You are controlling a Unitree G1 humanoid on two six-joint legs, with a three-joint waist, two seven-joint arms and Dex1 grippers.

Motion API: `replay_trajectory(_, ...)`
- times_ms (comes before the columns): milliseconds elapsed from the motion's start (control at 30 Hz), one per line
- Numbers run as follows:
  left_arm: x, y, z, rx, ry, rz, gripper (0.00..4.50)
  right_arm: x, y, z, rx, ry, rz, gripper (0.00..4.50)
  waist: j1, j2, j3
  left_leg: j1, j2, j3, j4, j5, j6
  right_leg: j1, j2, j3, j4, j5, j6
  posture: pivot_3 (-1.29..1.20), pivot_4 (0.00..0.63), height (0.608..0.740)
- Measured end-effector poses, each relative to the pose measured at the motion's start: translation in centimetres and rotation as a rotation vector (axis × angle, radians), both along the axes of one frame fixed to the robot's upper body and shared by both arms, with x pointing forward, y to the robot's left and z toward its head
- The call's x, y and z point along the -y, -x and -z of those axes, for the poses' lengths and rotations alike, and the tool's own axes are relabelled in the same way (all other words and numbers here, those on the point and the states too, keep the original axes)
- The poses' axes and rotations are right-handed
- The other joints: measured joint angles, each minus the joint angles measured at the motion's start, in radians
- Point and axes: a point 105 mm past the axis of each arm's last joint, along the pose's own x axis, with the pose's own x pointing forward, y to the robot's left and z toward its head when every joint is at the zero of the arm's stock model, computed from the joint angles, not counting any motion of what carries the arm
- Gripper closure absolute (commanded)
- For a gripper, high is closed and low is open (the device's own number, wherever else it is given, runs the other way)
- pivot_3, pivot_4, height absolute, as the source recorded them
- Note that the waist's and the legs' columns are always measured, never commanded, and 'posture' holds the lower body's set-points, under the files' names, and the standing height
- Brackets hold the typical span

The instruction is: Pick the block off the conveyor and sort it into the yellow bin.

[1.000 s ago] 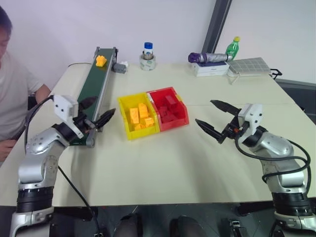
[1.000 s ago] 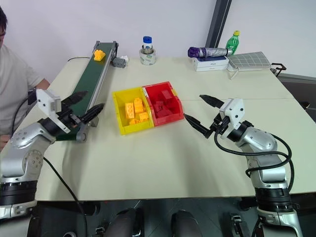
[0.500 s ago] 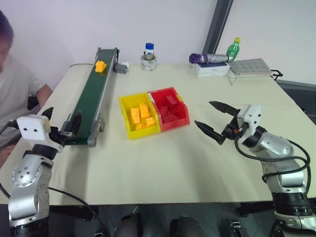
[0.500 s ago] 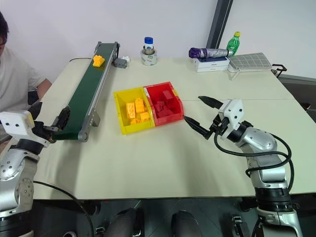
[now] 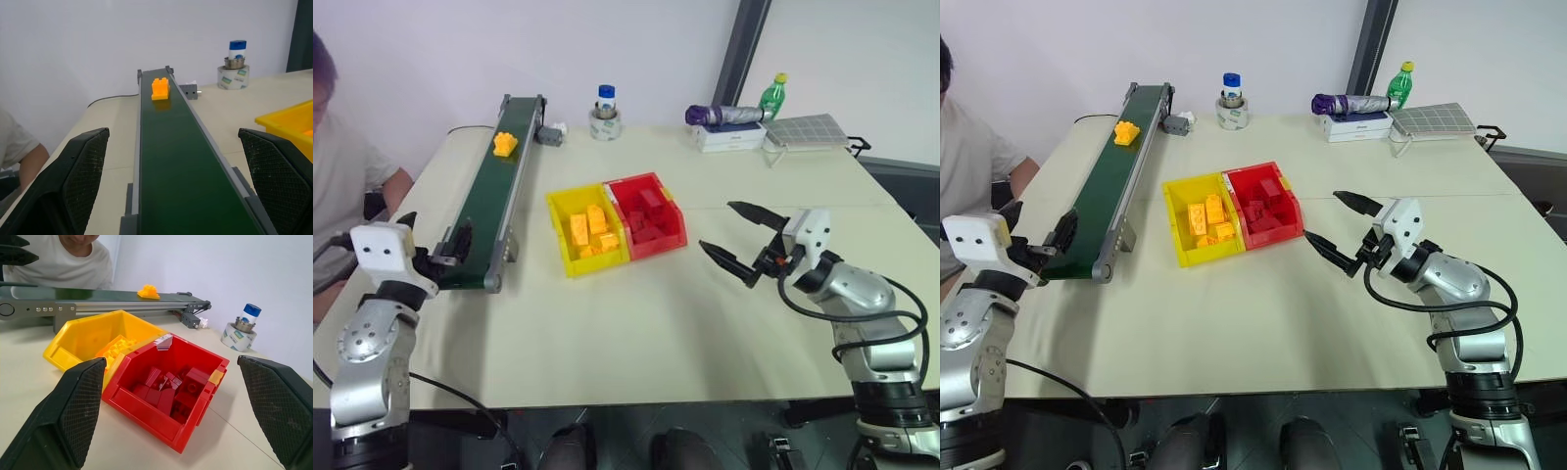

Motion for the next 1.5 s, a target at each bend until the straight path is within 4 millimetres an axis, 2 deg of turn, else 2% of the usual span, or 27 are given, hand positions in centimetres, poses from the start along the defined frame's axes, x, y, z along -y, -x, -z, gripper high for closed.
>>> replay_trajectory(133, 0.1, -0.5, 0.2, -0.034, 0.038, 0.014, 0.06, 0.1, -0.1, 0.1, -0.006, -0.001, 0.003, 0.00, 0.000, 0.000, 0.000, 0.000, 0.000, 0.000, 0.000, 0.000, 0.000, 0.000, 0.000, 0.000, 0.000, 0.000, 0.000, 0.00, 0.150, 0.740)
replay_trajectory(233, -0.1, -1.6, 0.4, -0.092, 0.063, 0.015, 0.06, 0.0, -0.1, 0.1, -0.006, -0.002, 0.002, 0.00, 0.001, 0.000, 0.000, 0.000, 0.000, 0.000, 0.000, 0.000, 0.000, 0.000, 0.000, 0.000, 0.000, 0.000, 0.000, 0.00, 0.150, 0.740)
replay_trajectory(333, 0.2, -2.9, -0.9, -0.108, 0.034, 0.050, 0.06, 0.0, -0.1, 0.2, -0.007, -0.002, 0.003, 0.00, 0.001, 0.000, 0.000, 0.000, 0.000, 0.001, 0.000, 0.000, 0.000, 0.000, 0.000, 0.001, 0.000, 0.000, 0.000, 0.00, 0.150, 0.740)
replay_trajectory(500, 0.9, -7.0, -3.7, -0.163, 0.021, 0.131, 0.06, -0.5, -0.4, 0.1, -0.003, 0.002, -0.011, 0.00, 0.003, 0.000, 0.000, 0.000, 0.000, 0.002, 0.000, 0.000, 0.000, -0.001, 0.001, 0.001, 0.000, 0.001, 0.001, 0.00, 0.150, 0.740)
replay_trajectory(567, 1.1, -8.6, -4.2, -0.192, 0.029, 0.136, 0.06, -0.5, -0.5, 0.2, -0.006, 0.000, -0.009, 0.00, 0.002, 0.000, 0.000, 0.000, 0.000, 0.003, 0.000, 0.000, 0.001, -0.001, 0.002, 0.001, 0.000, 0.002, 0.003, 0.00, 0.150, 0.740)
replay_trajectory(733, 0.8, -11.9, -4.0, -0.277, 0.052, 0.112, 0.06, -0.7, -0.6, 0.2, -0.007, -0.001, -0.010, 0.00, -0.001, -0.001, 0.000, -0.001, 0.000, 0.006, -0.001, 0.000, 0.001, -0.003, 0.004, 0.003, 0.000, 0.003, 0.005, 0.00, 0.150, 0.740)
replay_trajectory(833, 0.3, -12.9, -3.7, -0.306, 0.058, 0.091, 0.06, -0.7, -0.6, 0.2, -0.007, -0.002, -0.007, 0.00, -0.003, -0.001, 0.001, -0.001, 0.000, 0.008, -0.001, 0.000, 0.001, -0.005, 0.005, 0.003, 0.001, 0.003, 0.005, 0.00, 0.150, 0.740)
replay_trajectory(1067, -0.2, -13.7, -1.3, -0.397, 0.072, 0.106, 0.06, -0.6, -0.5, 0.3, -0.009, -0.003, 0.003, 0.00, -0.001, -0.004, 0.002, -0.001, 0.000, 0.009, 0.000, 0.000, 0.001, -0.005, 0.005, 0.003, 0.003, 0.003, 0.006, 0.00, 0.150, 0.740)
replay_trajectory(1467, -0.1, -13.8, -0.5, -0.418, 0.066, 0.133, 0.06, -0.6, -0.3, 0.3, -0.008, -0.001, 0.010, 0.00, -0.001, -0.004, 0.002, -0.001, 0.000, 0.009, 0.002, 0.000, 0.001, -0.006, 0.004, 0.004, 0.007, 0.003, 0.006, 0.00, 0.150, 0.740)
replay_trajectory(1500, -0.1, -13.8, -0.5, -0.418, 0.066, 0.134, 0.28, -0.5, -0.3, 0.4, -0.008, -0.001, 0.010, 0.00, -0.001, -0.004, 0.002, -0.001, 0.000, 0.009, 0.002, 0.000, 0.001, -0.006, 0.004, 0.004, 0.007, 0.003, 0.006, 0.00, 0.150, 0.740)
